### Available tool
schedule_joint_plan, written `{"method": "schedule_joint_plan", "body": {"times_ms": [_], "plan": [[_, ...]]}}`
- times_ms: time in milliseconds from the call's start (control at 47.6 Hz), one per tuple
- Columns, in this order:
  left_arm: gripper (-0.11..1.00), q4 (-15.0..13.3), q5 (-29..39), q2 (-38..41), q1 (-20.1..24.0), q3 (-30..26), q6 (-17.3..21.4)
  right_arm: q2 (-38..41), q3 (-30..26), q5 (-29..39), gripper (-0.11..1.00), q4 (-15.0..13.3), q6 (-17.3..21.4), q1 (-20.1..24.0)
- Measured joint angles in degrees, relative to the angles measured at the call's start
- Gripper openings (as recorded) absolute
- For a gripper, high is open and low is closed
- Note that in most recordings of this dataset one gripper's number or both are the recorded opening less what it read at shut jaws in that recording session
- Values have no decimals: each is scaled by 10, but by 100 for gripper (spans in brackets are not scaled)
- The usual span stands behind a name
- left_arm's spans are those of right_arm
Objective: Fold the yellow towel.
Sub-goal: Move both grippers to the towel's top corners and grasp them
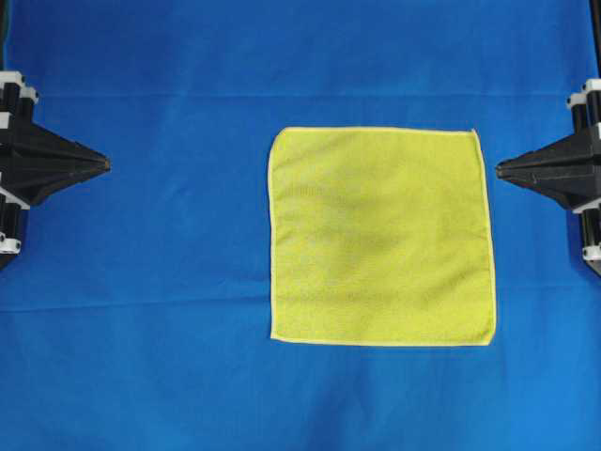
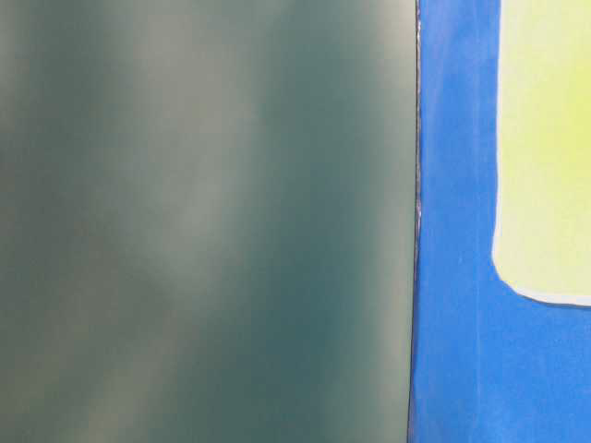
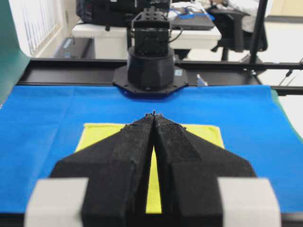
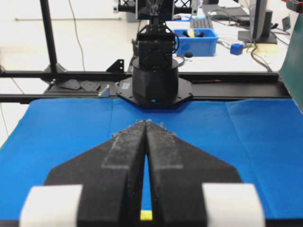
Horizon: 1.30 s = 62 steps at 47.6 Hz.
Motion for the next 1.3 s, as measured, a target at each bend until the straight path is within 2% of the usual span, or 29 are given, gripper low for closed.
{"method": "schedule_joint_plan", "body": {"times_ms": [126,294,420,630,672,714,756,883,946,1009,1114,1303], "plan": [[0,-15,0,30,0,-6,-22,1,-5,18,0,2,1,-1],[0,-16,-23,98,11,-22,-25,0,-23,84,0,3,4,-27],[0,-17,-46,164,33,-38,-25,0,-24,140,0,3,19,-65],[1,-17,-53,271,84,-79,-25,25,-21,228,1,4,56,-155],[6,-17,-52,288,92,-86,-26,34,-18,240,1,3,59,-171],[15,-16,-53,310,100,-94,-26,46,-17,248,2,4,61,-185],[25,-16,-53,334,107,-104,-26,60,-14,254,9,4,61,-202],[65,-17,-53,410,124,-133,-27,114,-3,260,46,3,62,-248],[77,-17,-53,445,129,-148,-27,147,3,260,59,3,62,-271],[77,-17,-53,479,139,-163,-27,182,7,258,63,-3,62,-290],[74,-17,-53,529,154,-185,-27,243,8,242,61,-14,61,-314],[74,-17,-53,612,171,-217,-28,341,8,185,60,-20,62,-320]]}}
